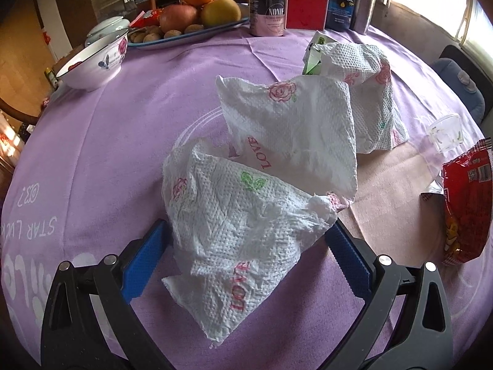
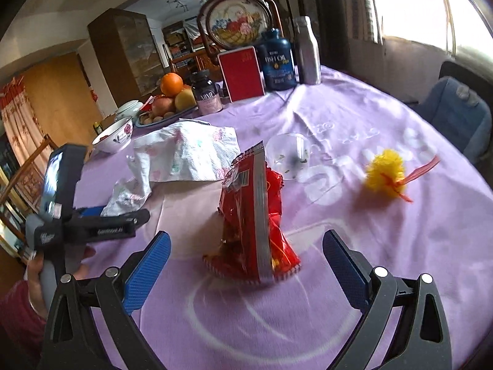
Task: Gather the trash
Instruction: 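Grasp the red chip bag with the right gripper while the left gripper approaches the white tissues, then grasp the crumpled white tissue with the left gripper while the right gripper holds the chip bag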
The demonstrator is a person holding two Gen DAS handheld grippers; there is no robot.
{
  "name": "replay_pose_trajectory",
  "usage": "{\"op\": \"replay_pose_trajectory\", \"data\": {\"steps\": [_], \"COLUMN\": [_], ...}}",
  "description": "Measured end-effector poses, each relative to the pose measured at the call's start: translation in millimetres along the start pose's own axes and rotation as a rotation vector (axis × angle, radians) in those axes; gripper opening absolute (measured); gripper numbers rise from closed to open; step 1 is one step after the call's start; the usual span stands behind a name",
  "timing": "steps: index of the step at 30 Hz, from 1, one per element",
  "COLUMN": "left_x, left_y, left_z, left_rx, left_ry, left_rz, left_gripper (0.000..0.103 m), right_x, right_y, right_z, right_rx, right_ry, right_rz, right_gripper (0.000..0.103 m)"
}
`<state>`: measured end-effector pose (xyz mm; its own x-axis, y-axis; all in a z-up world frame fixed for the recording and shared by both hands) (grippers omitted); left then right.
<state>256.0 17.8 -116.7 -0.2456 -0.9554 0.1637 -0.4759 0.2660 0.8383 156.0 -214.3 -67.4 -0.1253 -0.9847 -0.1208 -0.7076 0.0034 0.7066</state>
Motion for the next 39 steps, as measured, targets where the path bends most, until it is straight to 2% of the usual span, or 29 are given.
{"op": "replay_pose_trajectory", "data": {"steps": [6,14,16,18,19,24,29,33,36,39], "left_x": [-0.1,-0.3,-0.3,-0.2,-0.3,0.0,-3.3,-7.1,-6.8,-8.7], "left_y": [-0.5,-0.7,-0.7,-0.6,-0.7,-0.5,1.6,8.4,11.5,7.1], "left_z": [-0.4,-0.4,-0.3,-0.2,-0.2,-0.2,-3.5,-8.6,-12.7,-12.7], "left_rx": [0.003,0.002,0.002,0.003,0.003,-0.002,-0.006,0.032,0.059,0.042], "left_ry": [0.000,0.000,0.000,0.000,0.000,-0.003,0.010,0.029,0.012,0.012], "left_rz": [-0.001,0.000,0.000,-0.001,-0.002,0.004,0.041,0.062,0.040,0.036], "left_gripper": [0.098,0.098,0.098,0.098,0.098,0.098,0.097,0.097,0.097,0.096], "right_x": [-6.1,-10.2,-12.0,-11.8,-9.8,2.5,-9.3,-19.1,-15.5,-12.7], "right_y": [-19.2,-39.6,-40.0,-40.3,-38.8,-19.4,-9.3,-8.3,-7.2,-9.3], "right_z": [-0.7,5.8,6.7,6.8,7.0,6.5,13.1,14.8,14.4,14.1], "right_rx": [-0.052,-0.165,-0.169,-0.170,-0.167,-0.078,-0.021,-0.012,-0.013,-0.022], "right_ry": [0.006,0.019,0.028,0.024,0.003,-0.061,0.033,0.111,0.100,0.087], "right_rz": [-0.003,-0.024,-0.031,-0.044,-0.081,-0.091,-0.013,0.035,0.031,0.030], "right_gripper": [0.097,0.097,0.085,0.042,0.038,0.036,0.037,0.038,0.039,0.039]}}
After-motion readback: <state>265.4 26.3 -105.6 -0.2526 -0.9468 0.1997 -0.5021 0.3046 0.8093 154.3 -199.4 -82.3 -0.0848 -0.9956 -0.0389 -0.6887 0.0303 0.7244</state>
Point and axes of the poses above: each gripper's, at about its wrist camera, not at the fingertips, and y roughly against the way its jaws point, x to its right, z to its underside, the point moved 5 cm from there along -y, roughly the way its jaws point, and after that the axes turned 13 degrees about z, right-handed, at the moved point
